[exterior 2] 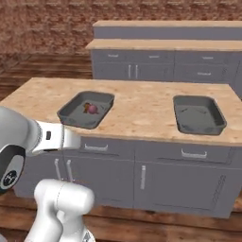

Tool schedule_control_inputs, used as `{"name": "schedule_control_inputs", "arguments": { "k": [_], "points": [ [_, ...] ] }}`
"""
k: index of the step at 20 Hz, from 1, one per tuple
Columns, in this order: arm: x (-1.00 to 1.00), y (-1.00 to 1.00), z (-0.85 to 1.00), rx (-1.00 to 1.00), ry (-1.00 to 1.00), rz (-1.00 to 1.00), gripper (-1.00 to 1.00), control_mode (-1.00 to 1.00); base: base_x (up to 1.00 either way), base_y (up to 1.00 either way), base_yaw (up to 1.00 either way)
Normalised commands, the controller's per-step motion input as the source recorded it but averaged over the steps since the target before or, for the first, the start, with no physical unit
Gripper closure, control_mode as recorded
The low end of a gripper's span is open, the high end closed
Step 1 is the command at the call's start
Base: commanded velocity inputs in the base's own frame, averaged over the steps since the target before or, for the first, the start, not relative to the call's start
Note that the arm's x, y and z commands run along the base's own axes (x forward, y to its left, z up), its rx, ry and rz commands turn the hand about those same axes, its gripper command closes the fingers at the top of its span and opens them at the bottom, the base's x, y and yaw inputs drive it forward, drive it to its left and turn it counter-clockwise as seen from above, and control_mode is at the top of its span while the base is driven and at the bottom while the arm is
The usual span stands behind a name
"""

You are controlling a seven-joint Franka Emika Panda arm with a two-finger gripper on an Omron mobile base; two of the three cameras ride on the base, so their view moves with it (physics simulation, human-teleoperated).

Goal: Place one onion and one chicken drumstick in each tupperware on the nearby counter, to pack two identical lunches.

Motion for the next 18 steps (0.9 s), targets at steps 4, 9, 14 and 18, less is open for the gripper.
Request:
{"name": "schedule_control_inputs", "arguments": {
  "k": [4, 9, 14, 18],
  "points": [
    [0.00, 0.00, 0.00, 0.00, 0.00, 0.00, -1.00, 1.00, -0.36, -0.72, -0.53],
    [0.00, 0.00, 0.00, 0.00, 0.00, 0.00, -1.00, 1.00, -0.03, -0.37, -0.73],
    [0.00, 0.00, 0.00, 0.00, 0.00, 0.00, -1.00, 1.00, 0.00, -0.27, -0.78],
    [0.00, 0.00, 0.00, 0.00, 0.00, 0.00, -1.00, 1.00, 0.00, -0.28, -0.79]
  ]
}}
